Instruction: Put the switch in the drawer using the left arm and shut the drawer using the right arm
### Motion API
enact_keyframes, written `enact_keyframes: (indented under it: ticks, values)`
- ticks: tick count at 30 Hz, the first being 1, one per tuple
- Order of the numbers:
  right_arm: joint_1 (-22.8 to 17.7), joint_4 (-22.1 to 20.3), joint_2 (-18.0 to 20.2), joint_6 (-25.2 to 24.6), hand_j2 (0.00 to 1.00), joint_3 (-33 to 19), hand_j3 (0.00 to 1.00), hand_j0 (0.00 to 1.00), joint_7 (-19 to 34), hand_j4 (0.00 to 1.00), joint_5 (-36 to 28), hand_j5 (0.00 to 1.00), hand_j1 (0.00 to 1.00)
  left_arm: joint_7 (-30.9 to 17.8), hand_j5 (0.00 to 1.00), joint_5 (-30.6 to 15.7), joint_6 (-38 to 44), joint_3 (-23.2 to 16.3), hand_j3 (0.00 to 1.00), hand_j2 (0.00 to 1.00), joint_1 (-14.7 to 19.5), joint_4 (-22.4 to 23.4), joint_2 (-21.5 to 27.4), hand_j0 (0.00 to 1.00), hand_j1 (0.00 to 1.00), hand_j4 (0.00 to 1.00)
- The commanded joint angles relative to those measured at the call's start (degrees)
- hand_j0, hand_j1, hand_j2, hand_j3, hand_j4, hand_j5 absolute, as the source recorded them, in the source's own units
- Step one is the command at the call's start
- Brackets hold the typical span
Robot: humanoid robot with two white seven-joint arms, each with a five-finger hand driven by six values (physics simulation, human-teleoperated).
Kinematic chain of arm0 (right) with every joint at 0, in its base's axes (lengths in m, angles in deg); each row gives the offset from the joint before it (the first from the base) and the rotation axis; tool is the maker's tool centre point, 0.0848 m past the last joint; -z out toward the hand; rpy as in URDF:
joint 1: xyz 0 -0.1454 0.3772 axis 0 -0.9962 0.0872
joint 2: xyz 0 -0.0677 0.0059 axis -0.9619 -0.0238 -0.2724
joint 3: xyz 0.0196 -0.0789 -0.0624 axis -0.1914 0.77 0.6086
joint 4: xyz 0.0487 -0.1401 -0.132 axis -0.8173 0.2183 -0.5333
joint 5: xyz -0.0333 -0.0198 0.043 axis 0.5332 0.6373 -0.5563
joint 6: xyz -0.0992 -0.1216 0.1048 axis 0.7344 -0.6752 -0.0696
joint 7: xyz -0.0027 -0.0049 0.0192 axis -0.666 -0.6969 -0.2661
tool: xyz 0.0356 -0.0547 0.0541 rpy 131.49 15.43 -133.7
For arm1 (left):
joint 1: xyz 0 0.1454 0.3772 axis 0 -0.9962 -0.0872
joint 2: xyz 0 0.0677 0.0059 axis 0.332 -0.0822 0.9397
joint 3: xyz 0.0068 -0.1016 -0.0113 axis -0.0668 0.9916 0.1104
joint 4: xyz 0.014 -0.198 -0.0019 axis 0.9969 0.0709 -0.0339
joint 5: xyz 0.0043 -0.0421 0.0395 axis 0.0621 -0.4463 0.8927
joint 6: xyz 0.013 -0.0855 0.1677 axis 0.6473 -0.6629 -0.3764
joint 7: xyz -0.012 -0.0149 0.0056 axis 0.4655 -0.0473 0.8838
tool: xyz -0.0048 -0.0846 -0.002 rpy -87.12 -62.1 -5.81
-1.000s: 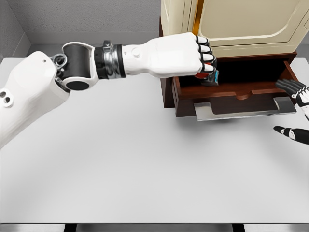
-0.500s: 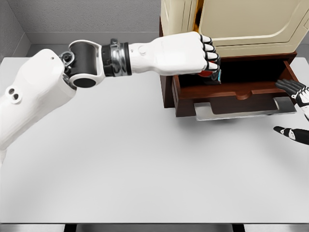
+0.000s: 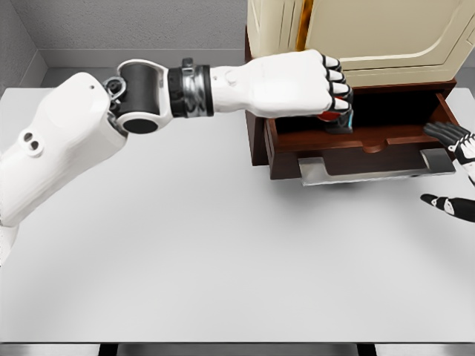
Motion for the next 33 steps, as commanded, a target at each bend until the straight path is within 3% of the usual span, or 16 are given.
enact_keyframes:
  ticks: [1, 25, 28, 33]
  values:
    - [0.1, 0.0, 0.1, 0.0, 1.0, 0.0, 1.0, 1.0, 0.0, 1.0, -0.3, 1.0, 1.0, 0.0, 0.5, -0.4, 0.0, -0.3, 0.5, 0.5, 0.1, 0.6, -1.3, 0.5, 0.5, 0.5]
    - [0.0, 0.0, 0.1, 0.0, 1.0, 0.0, 1.0, 1.0, -0.1, 1.0, -0.3, 1.0, 1.0, 0.0, 0.52, -0.2, 0.0, -1.0, 0.52, 0.52, 1.0, 2.1, -3.0, 0.52, 0.52, 0.52]
    - [0.0, 0.0, 0.1, 0.0, 1.0, 0.0, 1.0, 1.0, -0.1, 1.0, -0.3, 1.0, 1.0, 0.0, 0.61, -0.2, 0.0, -1.0, 0.61, 0.61, 1.0, 2.1, -3.0, 0.61, 0.61, 0.61]
    - [0.0, 0.0, 0.1, 0.0, 1.0, 0.0, 1.0, 1.0, -0.1, 1.0, -0.3, 1.0, 1.0, 0.0, 0.86, -0.2, 0.0, -1.0, 0.86, 0.86, 1.1, 3.1, -3.1, 0.86, 0.86, 0.86]
